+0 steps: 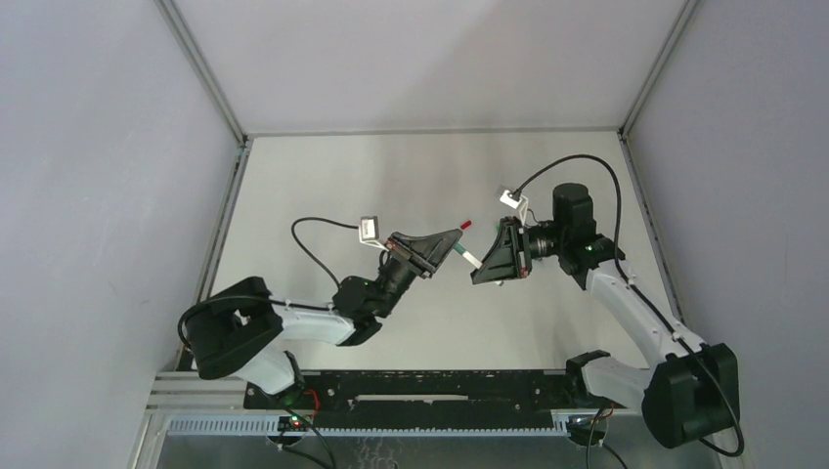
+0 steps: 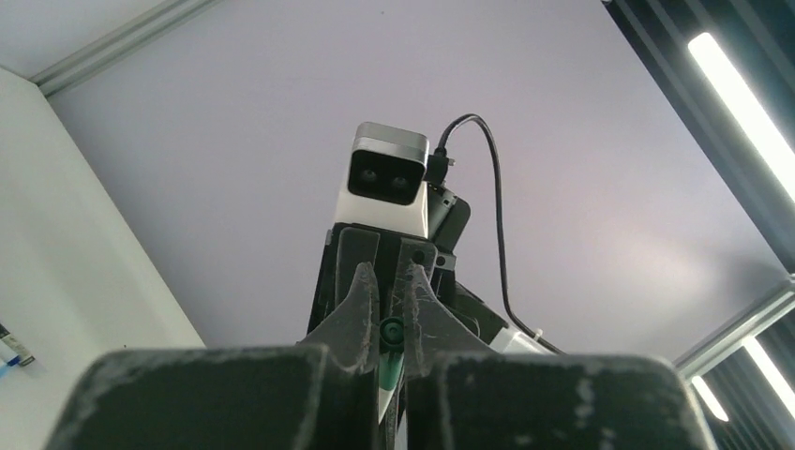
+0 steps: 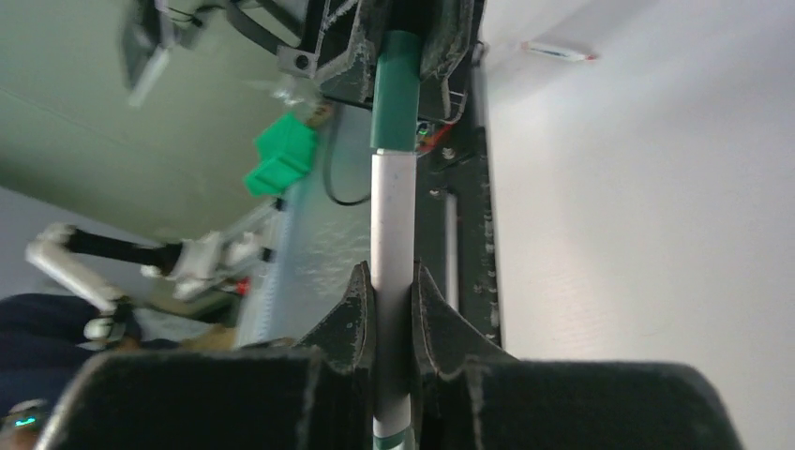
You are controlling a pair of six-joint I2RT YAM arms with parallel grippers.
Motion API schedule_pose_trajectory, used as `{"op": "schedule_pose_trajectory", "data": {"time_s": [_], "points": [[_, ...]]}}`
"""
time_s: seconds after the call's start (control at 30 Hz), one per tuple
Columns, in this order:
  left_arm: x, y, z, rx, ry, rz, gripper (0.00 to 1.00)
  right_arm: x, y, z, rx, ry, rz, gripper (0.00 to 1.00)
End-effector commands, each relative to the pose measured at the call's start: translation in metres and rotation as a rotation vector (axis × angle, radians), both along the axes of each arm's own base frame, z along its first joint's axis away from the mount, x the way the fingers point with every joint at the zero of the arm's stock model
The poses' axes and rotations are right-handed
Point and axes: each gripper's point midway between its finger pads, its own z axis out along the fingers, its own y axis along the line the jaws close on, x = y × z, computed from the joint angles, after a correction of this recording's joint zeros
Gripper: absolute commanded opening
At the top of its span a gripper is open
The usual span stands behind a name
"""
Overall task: Insert the pens into the pen caps
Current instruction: Press the pen cap onto the pen.
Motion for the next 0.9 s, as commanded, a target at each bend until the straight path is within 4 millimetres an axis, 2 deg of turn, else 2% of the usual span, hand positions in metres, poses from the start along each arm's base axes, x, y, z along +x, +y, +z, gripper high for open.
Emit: {"op": "schedule_pose_trajectory", "data": {"time_s": [0.0,0.07,0.13,0.2,0.37,0.5,0.63,0.77,0.87], "points": [[-0.143,-0.065,-0.124,0.469,0.068,-0.632,0.0,0.039,0.014,0.047,-0.017,-0.499,-0.224,0.0],[-0.139,-0.064,-0.141,0.548,0.118,-0.607,0.0,0.052,0.011,0.044,-0.103,-0.597,-0.313,0.0],[-0.137,-0.065,-0.151,0.601,0.154,-0.599,0.0,0.073,0.004,0.043,-0.171,-0.645,-0.413,0.0],[-0.139,-0.069,-0.155,0.631,0.169,-0.608,0.0,0.084,0.001,0.044,-0.207,-0.663,-0.472,0.0],[-0.153,-0.082,-0.144,0.612,0.166,-0.682,0.0,0.091,0.0,0.045,-0.222,-0.655,-0.514,0.0],[-0.164,-0.084,-0.139,0.602,0.12,-0.717,0.0,0.08,0.003,0.055,-0.107,-0.541,-0.421,0.0],[-0.162,-0.073,-0.133,0.533,0.093,-0.691,0.0,0.073,0.0,0.057,-0.036,-0.439,-0.352,0.0],[-0.148,-0.06,-0.114,0.455,0.043,-0.61,0.0,0.053,0.005,0.041,-0.015,-0.401,-0.219,0.0],[-0.133,-0.051,-0.086,0.399,-0.024,-0.532,0.01,0.042,0.012,0.022,-0.077,-0.504,-0.186,0.0]]}}
